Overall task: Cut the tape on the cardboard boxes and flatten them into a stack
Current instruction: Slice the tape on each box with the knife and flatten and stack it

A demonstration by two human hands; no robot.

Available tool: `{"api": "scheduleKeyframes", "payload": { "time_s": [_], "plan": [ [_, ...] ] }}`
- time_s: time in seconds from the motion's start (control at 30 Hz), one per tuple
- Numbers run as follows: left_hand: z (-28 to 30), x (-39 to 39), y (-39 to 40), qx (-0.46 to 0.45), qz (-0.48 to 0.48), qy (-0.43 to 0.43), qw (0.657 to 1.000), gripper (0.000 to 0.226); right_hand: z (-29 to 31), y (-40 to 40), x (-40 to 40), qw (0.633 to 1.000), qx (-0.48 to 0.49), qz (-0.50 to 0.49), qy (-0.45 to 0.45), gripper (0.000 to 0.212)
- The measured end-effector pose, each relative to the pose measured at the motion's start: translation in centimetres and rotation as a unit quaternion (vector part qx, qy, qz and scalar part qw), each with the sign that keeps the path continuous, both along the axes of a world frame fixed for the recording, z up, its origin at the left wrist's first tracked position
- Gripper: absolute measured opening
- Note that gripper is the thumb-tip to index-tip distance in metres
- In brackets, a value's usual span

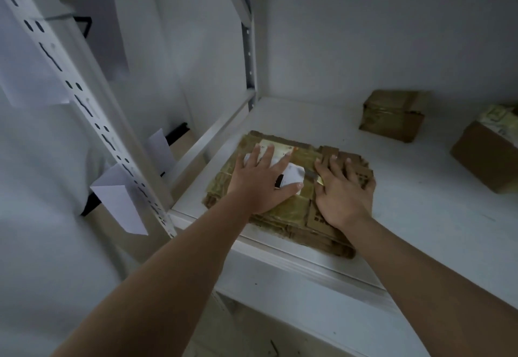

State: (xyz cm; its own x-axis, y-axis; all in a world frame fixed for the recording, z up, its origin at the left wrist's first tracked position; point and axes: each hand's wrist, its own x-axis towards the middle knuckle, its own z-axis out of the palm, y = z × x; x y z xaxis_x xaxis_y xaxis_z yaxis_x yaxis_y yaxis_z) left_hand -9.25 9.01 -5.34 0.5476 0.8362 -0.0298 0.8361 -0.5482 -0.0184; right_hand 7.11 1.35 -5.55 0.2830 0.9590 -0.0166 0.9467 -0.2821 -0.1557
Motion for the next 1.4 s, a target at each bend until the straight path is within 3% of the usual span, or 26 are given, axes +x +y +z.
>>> {"api": "scheduleKeyframes", "payload": {
  "time_s": [0.43,0.67,0.83,0.97,1.17,1.4],
  "plan": [
    [-0.7,0.2,0.4,0.014,0.002,-0.012,1.0,0.082,0.1,0.5,0.1,1.0,-0.001,0.006,-0.024,0.057],
    [-1.2,0.2,0.2,0.008,0.003,-0.014,1.0,0.088,-1.1,0.0,0.1,0.999,0.045,0.004,-0.004,0.056],
    [0.9,0.5,0.5,-0.057,0.019,0.023,0.998,0.1,0.3,0.4,0.9,0.991,0.043,-0.002,0.124,0.049],
    [3.0,0.9,0.3,-0.008,0.029,0.12,0.992,0.106,2.6,0.0,2.3,0.949,0.133,-0.017,0.286,0.038],
    [5.9,1.3,-1.4,0.072,0.0,0.071,0.995,0.089,5.1,-3.1,3.4,0.957,0.212,-0.056,0.189,0.03],
    [7.9,2.0,-3.2,0.085,-0.018,0.013,0.996,0.078,5.7,-6.3,6.0,0.97,0.217,-0.07,0.081,0.027]
  ]
}}
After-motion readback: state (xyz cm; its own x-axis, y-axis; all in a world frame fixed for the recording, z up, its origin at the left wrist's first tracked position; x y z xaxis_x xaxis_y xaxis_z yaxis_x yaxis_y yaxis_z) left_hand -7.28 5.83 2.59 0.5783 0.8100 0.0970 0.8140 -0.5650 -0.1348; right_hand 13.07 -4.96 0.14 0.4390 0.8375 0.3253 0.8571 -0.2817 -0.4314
